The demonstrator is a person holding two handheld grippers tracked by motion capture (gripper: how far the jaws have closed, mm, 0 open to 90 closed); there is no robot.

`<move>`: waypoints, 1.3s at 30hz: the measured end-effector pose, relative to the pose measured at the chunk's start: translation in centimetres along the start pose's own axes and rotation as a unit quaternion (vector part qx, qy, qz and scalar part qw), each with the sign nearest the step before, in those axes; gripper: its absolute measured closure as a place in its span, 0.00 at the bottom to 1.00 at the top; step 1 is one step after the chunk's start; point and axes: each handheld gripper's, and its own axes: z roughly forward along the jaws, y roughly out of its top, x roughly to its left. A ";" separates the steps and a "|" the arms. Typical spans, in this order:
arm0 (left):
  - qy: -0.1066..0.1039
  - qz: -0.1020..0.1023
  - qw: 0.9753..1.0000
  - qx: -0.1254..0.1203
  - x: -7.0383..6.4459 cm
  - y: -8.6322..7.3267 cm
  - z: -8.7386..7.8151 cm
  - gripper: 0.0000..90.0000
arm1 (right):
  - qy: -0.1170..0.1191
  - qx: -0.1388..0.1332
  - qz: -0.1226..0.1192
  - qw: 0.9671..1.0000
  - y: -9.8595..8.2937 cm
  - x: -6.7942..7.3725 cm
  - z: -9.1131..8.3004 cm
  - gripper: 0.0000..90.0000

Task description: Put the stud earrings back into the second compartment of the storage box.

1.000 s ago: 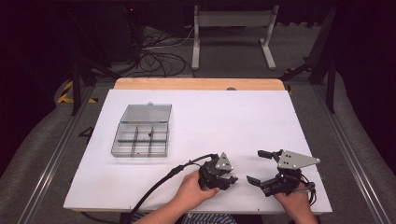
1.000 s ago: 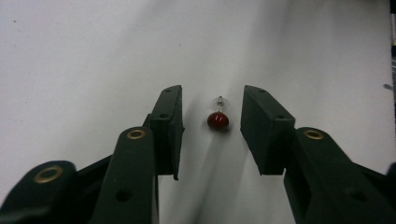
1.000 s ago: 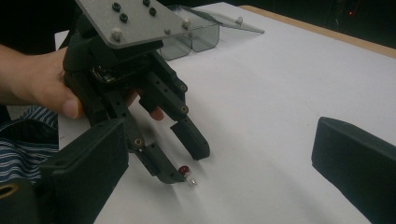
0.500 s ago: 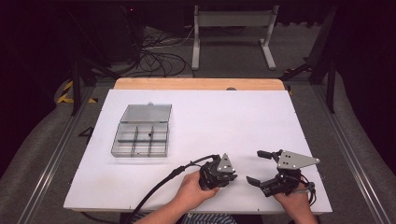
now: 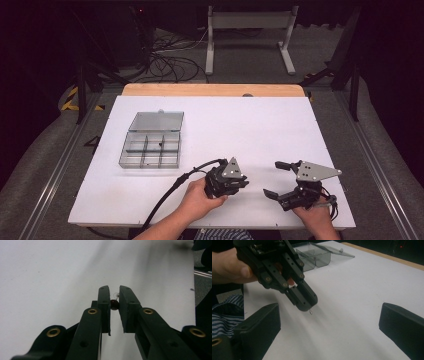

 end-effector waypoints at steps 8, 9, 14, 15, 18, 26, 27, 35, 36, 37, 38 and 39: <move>0.012 -0.005 1.000 -0.006 0.8 0.0 -1.8 0.89 | 0.000 0.002 0.000 1.000 0.0 0.0 0.1 0.05; 0.011 -0.005 1.000 -0.009 0.9 0.0 -1.9 0.89 | 0.000 0.002 0.000 1.000 0.0 0.0 0.1 0.05; 0.022 -0.011 1.000 -0.012 1.5 -0.1 -3.0 0.89 | -0.001 0.002 -0.001 1.000 0.0 0.0 0.1 0.05; 0.022 -0.012 1.000 -0.015 1.6 -0.1 -3.3 0.89 | -0.001 0.002 -0.001 1.000 0.0 0.0 0.1 0.05; 0.030 -0.014 0.999 -0.015 2.1 -0.2 -3.9 0.89 | 0.000 0.003 -0.001 1.000 0.0 0.0 0.1 0.05; 0.049 -0.019 0.998 -0.023 3.4 -0.7 -6.1 0.89 | 0.001 0.003 -0.002 1.000 0.0 0.1 0.2 0.05; 0.052 -0.020 0.998 -0.024 3.5 -0.8 -6.4 0.89 | 0.001 0.003 -0.001 1.000 0.0 0.1 0.2 0.05; 0.078 -0.035 0.996 -0.028 4.8 -1.8 -8.9 0.89 | 0.000 0.005 -0.003 1.000 0.0 0.2 0.2 0.05; 0.081 -0.037 0.996 -0.031 5.0 -2.0 -9.2 0.89 | 0.001 0.005 -0.003 1.000 0.1 0.2 0.3 0.05; 0.084 -0.039 0.995 -0.032 5.1 -2.1 -9.5 0.89 | 0.001 0.005 -0.004 1.000 0.1 0.2 0.3 0.05; 0.087 -0.042 0.995 -0.033 5.3 -2.3 -9.8 0.89 | 0.000 0.006 -0.004 1.000 0.1 0.2 0.3 0.05; 0.089 -0.043 0.994 -0.034 5.5 -2.4 -10.0 0.89 | 0.000 0.006 -0.004 1.000 0.1 0.2 0.3 0.05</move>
